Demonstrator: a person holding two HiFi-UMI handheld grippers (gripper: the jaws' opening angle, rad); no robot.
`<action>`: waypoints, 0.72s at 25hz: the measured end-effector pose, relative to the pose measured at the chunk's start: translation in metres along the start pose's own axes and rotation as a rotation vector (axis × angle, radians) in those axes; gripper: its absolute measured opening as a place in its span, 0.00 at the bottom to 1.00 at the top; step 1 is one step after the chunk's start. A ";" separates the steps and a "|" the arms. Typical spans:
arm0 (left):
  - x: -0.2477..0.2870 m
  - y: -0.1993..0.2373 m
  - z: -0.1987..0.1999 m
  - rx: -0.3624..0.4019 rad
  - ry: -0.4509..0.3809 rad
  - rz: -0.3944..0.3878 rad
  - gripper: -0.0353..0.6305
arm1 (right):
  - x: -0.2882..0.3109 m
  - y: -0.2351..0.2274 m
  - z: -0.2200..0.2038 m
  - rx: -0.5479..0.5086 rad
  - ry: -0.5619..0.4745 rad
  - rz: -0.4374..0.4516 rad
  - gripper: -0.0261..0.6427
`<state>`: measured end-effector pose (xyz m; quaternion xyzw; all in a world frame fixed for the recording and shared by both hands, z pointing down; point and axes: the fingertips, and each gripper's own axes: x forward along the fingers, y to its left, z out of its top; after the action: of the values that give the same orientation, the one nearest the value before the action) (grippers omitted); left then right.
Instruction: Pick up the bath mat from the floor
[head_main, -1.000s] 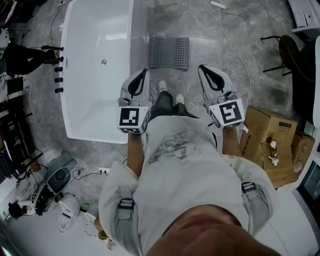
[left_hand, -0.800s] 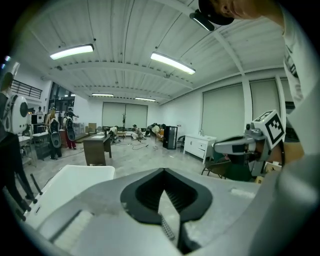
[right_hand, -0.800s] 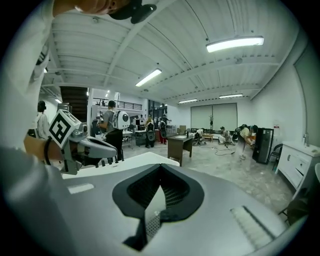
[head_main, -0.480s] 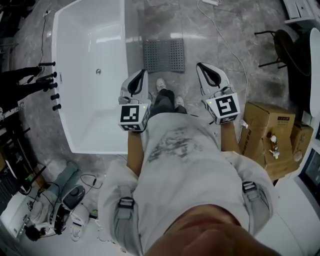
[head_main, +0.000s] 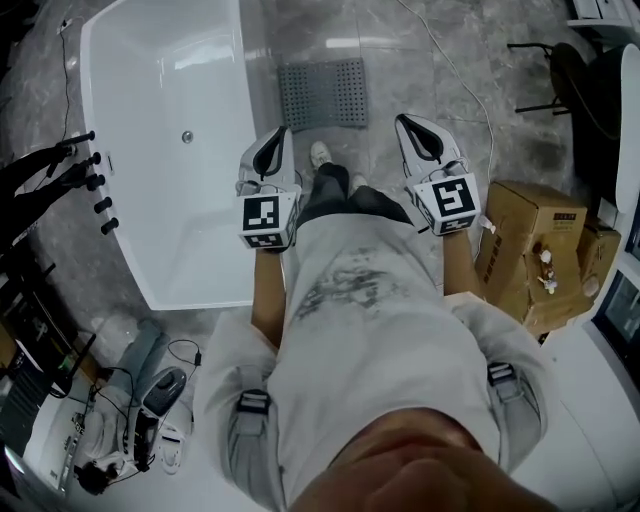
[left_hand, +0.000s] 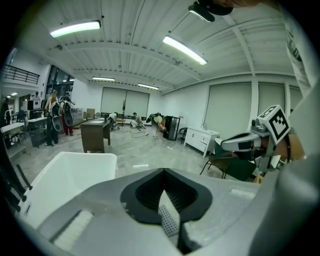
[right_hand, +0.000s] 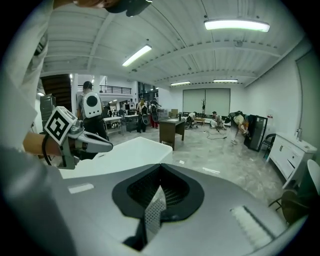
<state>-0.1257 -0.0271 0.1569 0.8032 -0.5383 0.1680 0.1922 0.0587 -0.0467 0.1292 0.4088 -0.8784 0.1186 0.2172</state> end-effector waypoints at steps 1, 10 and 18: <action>0.003 0.003 -0.003 -0.003 0.005 -0.003 0.06 | 0.005 -0.001 -0.003 0.003 0.013 -0.006 0.04; 0.036 0.014 -0.034 -0.026 0.009 0.007 0.06 | 0.036 -0.019 -0.039 0.039 0.074 -0.008 0.04; 0.065 0.015 -0.067 -0.040 0.044 0.041 0.06 | 0.061 -0.035 -0.083 0.056 0.112 0.020 0.04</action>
<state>-0.1199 -0.0517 0.2484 0.7840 -0.5537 0.1788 0.2163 0.0750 -0.0776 0.2324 0.3987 -0.8652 0.1681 0.2534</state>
